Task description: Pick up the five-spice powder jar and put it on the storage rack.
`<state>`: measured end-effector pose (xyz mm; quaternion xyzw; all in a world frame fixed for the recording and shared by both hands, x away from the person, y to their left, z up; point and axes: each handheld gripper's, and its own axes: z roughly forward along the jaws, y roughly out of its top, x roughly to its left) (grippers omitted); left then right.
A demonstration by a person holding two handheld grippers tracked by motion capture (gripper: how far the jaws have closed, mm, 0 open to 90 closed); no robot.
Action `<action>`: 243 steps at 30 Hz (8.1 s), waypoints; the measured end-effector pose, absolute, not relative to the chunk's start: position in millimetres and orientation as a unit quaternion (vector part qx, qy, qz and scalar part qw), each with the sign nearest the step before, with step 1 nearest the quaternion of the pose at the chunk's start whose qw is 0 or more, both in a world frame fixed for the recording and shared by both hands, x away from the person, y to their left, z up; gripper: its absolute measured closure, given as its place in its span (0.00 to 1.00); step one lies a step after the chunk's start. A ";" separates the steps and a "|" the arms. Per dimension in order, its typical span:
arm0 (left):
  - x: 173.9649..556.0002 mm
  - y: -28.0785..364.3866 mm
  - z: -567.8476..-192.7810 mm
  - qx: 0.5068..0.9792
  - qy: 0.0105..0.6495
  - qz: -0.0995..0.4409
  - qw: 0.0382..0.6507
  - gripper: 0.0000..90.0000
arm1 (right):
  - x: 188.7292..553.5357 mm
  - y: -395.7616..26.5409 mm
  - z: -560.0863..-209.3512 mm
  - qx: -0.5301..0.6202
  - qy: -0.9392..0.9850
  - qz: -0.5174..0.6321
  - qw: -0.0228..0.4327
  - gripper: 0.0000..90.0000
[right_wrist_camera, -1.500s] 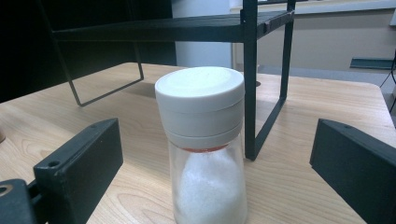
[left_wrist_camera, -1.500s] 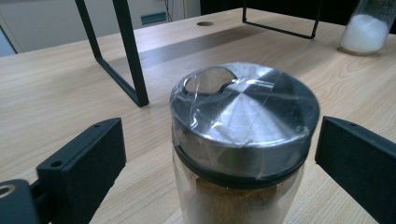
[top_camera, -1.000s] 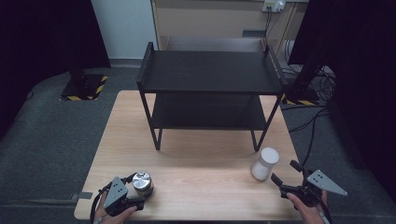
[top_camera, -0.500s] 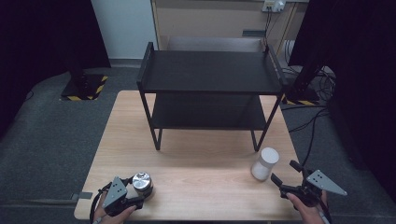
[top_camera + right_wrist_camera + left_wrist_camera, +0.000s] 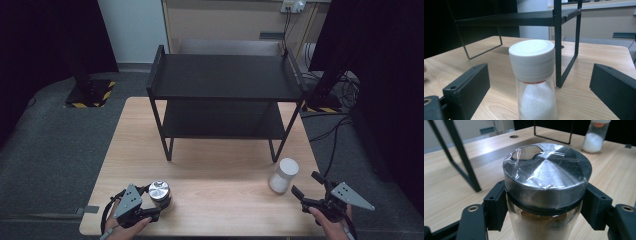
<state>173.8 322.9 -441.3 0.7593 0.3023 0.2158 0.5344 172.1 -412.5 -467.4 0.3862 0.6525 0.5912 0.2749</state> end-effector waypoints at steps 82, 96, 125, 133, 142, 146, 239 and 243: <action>281.7 290.5 -213.1 0.795 0.155 0.161 0.564 0.33 | 169.7 -413.7 -462.3 0.386 0.651 0.594 0.272 0.04; 302.9 284.6 -190.3 0.793 0.159 0.152 0.569 0.33 | 169.6 -413.5 -462.0 0.385 0.652 0.594 0.273 0.04; 338.4 268.3 -147.9 0.785 0.169 0.176 0.570 0.33 | 168.4 -414.6 -461.8 0.386 0.651 0.593 0.275 0.04; 348.7 263.5 -141.6 0.783 0.171 0.183 0.569 0.33 | 168.3 -413.9 -462.0 0.387 0.652 0.592 0.274 0.04; 362.4 256.0 -140.2 0.782 0.178 0.185 0.568 0.33 | 168.3 -414.7 -462.8 0.389 0.651 0.592 0.272 0.04; 369.4 251.6 -139.7 0.782 0.184 0.189 0.565 0.33 | 168.3 -415.5 -463.6 0.391 0.649 0.594 0.271 0.04; 290.4 285.1 -236.5 0.753 0.243 0.207 0.575 0.04 | 169.1 -411.2 -461.5 0.384 0.651 0.598 0.267 0.03; 290.5 283.8 -242.1 0.757 0.241 0.209 0.571 0.04 | 168.0 -411.7 -460.7 0.385 0.650 0.598 0.269 0.03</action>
